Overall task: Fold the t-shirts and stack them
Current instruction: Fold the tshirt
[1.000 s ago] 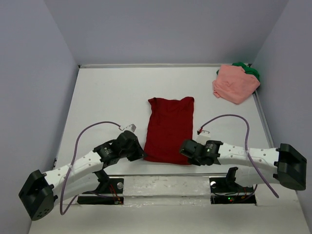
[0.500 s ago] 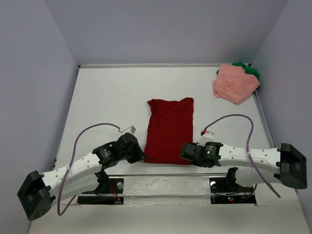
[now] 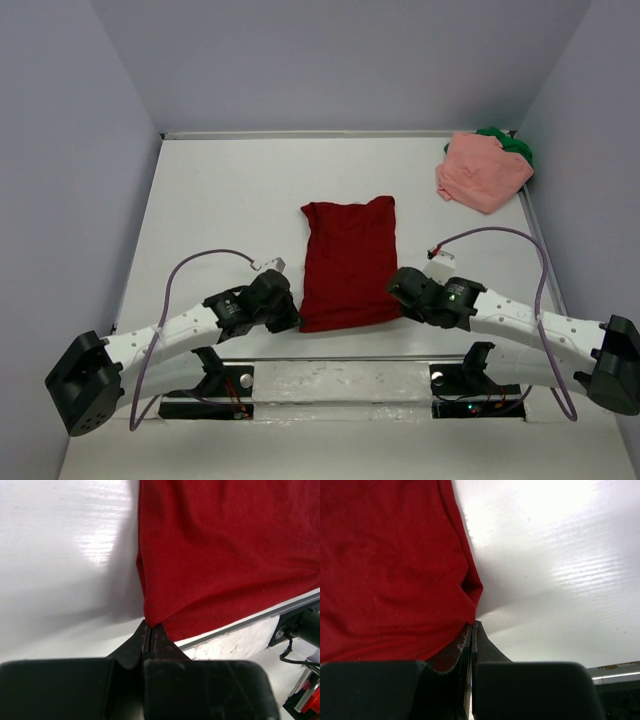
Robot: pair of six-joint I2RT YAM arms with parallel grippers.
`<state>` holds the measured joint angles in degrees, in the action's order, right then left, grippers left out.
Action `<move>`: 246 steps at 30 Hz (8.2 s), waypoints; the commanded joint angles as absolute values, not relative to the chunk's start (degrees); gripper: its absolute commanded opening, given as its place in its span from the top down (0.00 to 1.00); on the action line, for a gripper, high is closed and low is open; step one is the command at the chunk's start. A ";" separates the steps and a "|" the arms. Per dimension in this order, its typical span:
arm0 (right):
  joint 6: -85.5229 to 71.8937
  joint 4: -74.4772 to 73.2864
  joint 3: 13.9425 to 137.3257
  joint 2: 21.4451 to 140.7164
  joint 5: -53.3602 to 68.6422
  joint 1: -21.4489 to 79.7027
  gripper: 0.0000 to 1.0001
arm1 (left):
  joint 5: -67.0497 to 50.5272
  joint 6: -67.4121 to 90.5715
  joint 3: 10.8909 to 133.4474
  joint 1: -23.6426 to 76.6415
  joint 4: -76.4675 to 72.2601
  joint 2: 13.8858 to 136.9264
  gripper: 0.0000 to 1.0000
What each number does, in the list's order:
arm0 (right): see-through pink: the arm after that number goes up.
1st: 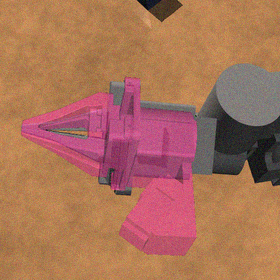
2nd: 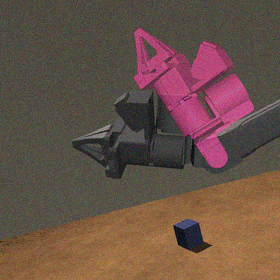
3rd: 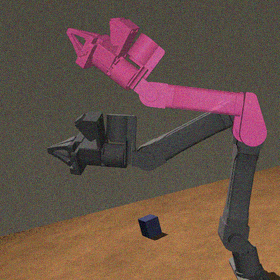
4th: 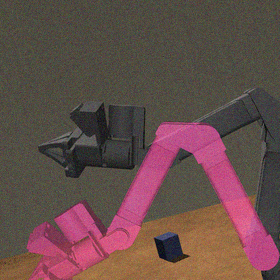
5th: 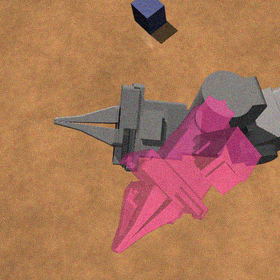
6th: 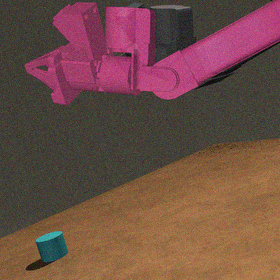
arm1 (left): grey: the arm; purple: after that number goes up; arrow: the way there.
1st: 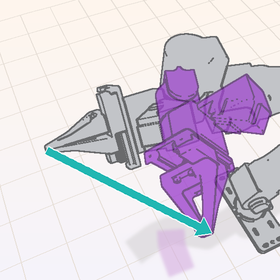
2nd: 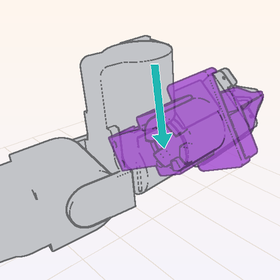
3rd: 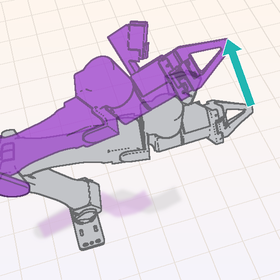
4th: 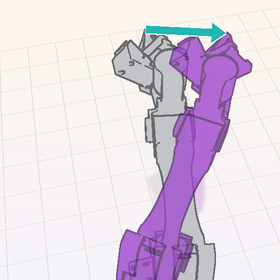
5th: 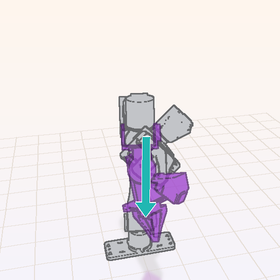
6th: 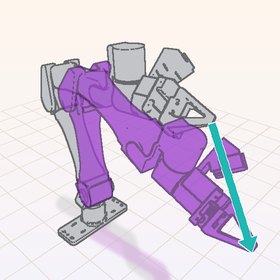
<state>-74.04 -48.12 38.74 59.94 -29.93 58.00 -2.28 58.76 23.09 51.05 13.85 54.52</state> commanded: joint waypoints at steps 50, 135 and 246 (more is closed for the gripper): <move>-11.69 -43.15 113.54 119.26 -12.05 21.18 1.00 | 0.27 23.03 99.20 29.18 28.20 110.12 1.00; -5.36 -40.34 121.29 129.38 -17.93 15.21 0.23 | 5.89 15.28 96.87 29.18 4.22 112.69 0.01; -26.63 -50.98 82.28 92.55 -30.58 46.58 1.00 | 15.56 31.01 79.64 42.00 27.60 88.60 1.00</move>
<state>-23.62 -49.41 86.74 93.60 -24.88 49.43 16.29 26.65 84.79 40.25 25.98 93.78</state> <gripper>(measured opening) 0.011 0.013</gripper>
